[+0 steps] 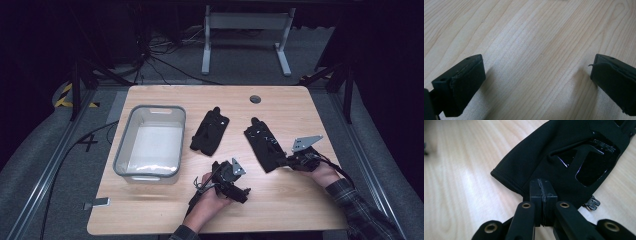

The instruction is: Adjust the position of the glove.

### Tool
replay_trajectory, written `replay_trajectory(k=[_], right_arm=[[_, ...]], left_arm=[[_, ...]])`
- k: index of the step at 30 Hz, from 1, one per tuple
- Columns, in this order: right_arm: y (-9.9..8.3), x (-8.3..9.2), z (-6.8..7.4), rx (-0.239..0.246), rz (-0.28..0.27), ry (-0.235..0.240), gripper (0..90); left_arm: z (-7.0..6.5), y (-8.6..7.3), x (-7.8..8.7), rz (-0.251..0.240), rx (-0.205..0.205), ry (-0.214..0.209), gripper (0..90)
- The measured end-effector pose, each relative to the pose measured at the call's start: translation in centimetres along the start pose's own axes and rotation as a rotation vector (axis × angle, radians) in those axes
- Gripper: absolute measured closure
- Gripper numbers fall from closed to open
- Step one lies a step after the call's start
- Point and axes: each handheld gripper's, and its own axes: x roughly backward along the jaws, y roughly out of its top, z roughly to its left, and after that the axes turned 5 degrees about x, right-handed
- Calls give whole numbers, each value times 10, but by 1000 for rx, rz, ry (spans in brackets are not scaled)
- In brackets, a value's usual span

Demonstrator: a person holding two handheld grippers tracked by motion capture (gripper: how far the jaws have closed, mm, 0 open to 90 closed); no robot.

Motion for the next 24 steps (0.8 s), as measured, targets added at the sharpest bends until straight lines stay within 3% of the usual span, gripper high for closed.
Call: replay_trajectory(k=[9, 16, 24], right_arm=[[-8, 9, 14, 11, 13, 10, 899], [-16, 19, 34, 36, 25, 35, 899], [-28, 30, 45, 29, 20, 67, 899]], left_arm=[[0, 0, 0, -5, -3, -4, 0], [0, 0, 0, -5, -5, -5, 1], [0, -1, 0, -8, -7, -5, 1]])
